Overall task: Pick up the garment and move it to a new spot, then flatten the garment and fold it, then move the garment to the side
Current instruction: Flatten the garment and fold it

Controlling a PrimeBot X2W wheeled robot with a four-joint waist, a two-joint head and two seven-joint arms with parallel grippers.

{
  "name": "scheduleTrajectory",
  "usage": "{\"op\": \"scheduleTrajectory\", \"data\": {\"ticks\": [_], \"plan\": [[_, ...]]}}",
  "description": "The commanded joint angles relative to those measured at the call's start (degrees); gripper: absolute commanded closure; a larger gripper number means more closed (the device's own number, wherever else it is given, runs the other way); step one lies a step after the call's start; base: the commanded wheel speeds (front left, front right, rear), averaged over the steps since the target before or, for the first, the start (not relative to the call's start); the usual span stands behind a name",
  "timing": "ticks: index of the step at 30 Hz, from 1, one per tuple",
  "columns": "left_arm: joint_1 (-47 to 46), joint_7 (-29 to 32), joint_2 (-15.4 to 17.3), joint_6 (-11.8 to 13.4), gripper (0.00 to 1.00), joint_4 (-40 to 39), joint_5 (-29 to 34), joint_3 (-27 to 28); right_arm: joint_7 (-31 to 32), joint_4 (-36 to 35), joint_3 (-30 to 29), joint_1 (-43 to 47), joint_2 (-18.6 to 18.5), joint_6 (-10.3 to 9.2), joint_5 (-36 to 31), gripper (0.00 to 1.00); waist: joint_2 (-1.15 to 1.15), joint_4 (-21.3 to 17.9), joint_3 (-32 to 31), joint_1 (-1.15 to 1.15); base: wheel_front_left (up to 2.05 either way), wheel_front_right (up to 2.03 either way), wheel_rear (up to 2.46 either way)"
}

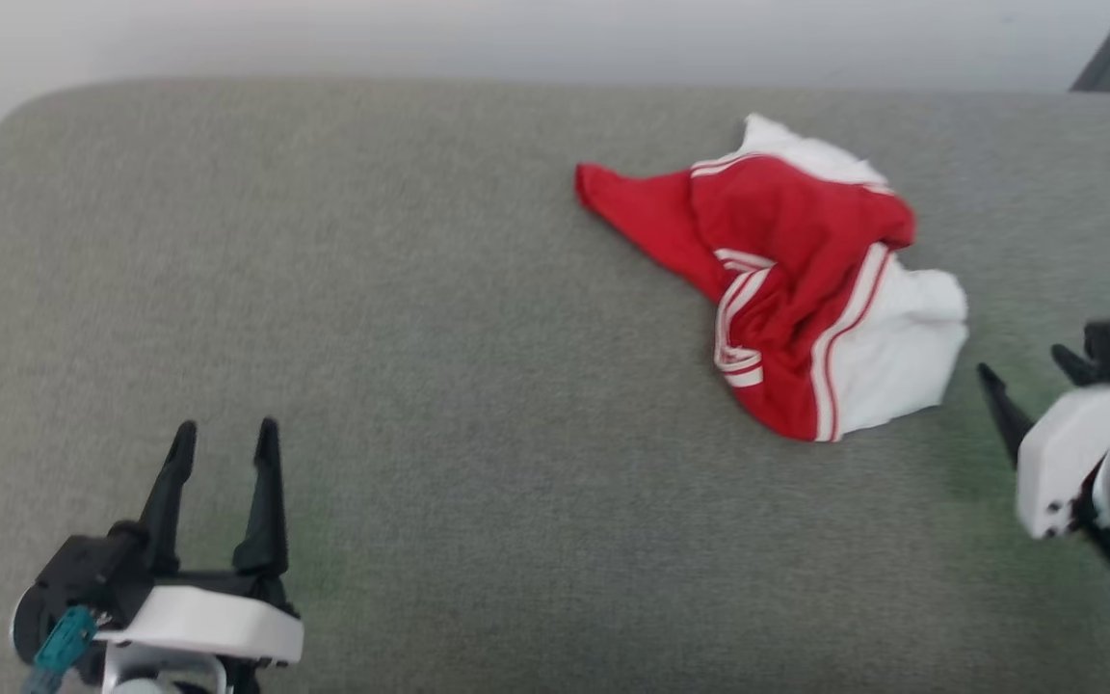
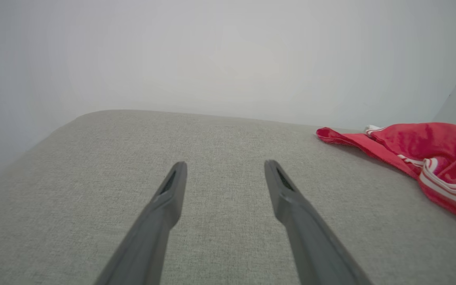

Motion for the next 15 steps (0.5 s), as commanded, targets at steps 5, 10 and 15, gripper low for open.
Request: {"op": "scheduleTrajectory", "data": {"ticks": [5,10,15], "plan": [[-3.2,-0.3,-1.1,-0.2,0.00,0.6,-1.1,-1.5,18.7,0.0,5.9,-5.8,-5.8,-0.01,8.4,0.00,0.00,3.7,5.4,0.00,0.00,0.00,0.00],[-5.2,-0.3,-1.7,-0.2,0.00,1.0,-1.5,-2.5,26.8,-0.7,8.5,-9.0,-8.5,-0.01,12.4,0.00,0.00,5.3,7.8,0.00,0.00,0.00,0.00],[-7.2,-0.3,-2.4,-0.2,0.00,1.5,-1.8,-3.3,34.4,1.1,11.4,-10.1,-9.8,0.00,15.0,0.00,0.00,6.8,10.3,0.00,0.00,0.00,0.00]]}}
